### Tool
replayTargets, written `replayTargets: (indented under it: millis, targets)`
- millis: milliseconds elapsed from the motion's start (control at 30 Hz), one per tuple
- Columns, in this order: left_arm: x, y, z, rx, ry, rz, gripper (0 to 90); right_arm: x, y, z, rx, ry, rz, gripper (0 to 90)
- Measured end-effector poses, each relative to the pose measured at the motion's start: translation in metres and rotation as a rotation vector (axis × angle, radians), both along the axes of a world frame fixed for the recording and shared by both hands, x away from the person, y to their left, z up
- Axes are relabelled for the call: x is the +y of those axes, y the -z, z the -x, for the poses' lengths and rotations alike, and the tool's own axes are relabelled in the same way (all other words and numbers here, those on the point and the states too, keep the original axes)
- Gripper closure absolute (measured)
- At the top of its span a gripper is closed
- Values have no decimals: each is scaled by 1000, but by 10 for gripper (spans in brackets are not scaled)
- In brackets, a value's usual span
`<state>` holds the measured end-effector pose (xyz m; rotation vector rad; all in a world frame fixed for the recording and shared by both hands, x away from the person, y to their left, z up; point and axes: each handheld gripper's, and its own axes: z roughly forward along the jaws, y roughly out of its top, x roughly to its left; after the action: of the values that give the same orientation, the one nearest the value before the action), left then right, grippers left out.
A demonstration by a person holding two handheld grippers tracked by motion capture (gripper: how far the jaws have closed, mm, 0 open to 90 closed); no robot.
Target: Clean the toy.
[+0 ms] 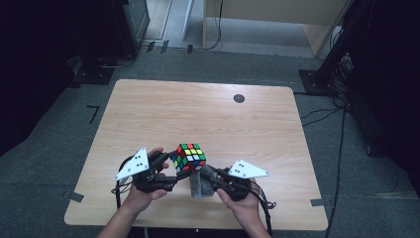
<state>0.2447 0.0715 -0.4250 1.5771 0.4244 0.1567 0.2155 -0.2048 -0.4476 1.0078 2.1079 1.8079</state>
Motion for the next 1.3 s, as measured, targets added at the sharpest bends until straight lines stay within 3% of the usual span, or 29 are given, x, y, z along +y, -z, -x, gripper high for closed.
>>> replayTargets:
  millis: [67,100,167,233,267,300,333,367,433,500,567,633,667,733,767,800,867,933,1000,1033,1100,1167,1233,1300]
  targets:
    - [-2,1,0,5,-3,-14,343,-10,-7,2,-31,44,-86,756]
    - [-3,2,0,6,-2,-19,343,-12,-9,4,-39,39,-116,755]
    - [-2,3,-1,13,1,-14,343,-8,-9,5,-46,10,-114,764]
    - [1,2,-3,14,-13,-16,343,0,-3,5,-37,-20,-61,766]
    - [3,2,-3,9,-27,-23,343,4,0,3,-10,-57,-21,764]
    - [4,1,-4,1,-38,-31,342,8,2,2,5,-67,49,764]
    - [5,1,-4,-12,-44,-41,343,9,2,2,-14,-20,114,766]
    - [5,0,-3,-29,-52,-60,343,6,0,1,-18,17,116,769]
    - [2,1,-1,-67,-66,-123,342,-8,-7,1,-35,82,19,775]
    - [-2,4,1,-86,-59,-172,343,-21,-18,6,-101,146,-45,777]
    - [-10,8,2,-98,-41,-220,343,-26,-28,12,-166,141,-92,775]
    - [-18,10,6,-116,-21,-267,343,-22,-36,19,-229,95,-104,773]
    - [-20,11,8,-123,-12,-280,342,-17,-38,21,-238,61,-99,771]
    - [-22,11,10,-122,-10,-280,343,-9,-37,20,-204,35,-45,768]
    - [-22,11,9,-118,-15,-282,342,-9,-35,18,-190,39,-49,770]
    - [-20,11,8,-107,-9,-265,342,-13,-33,14,-160,54,-56,773]
    - [-14,8,4,-69,3,-199,343,-24,-26,5,-97,127,-26,775]
    - [-8,5,-1,-22,-9,-153,342,-37,-14,-6,-62,181,17,751]
    - [-2,6,-8,45,-15,-119,342,-45,1,-18,-17,185,68,633]
    - [1,6,-12,81,-19,-108,342,-48,7,-21,-25,199,84,544]
    - [5,8,-19,151,-28,-91,342,-50,9,-21,-84,255,122,423]
    - [8,9,-25,204,-38,-78,342,-46,2,-16,-180,249,116,338]
    - [9,9,-28,247,-35,-67,342,-36,-5,-8,-290,200,145,297]
    - [8,7,-28,270,-35,-69,342,-24,-10,1,-367,122,167,280]
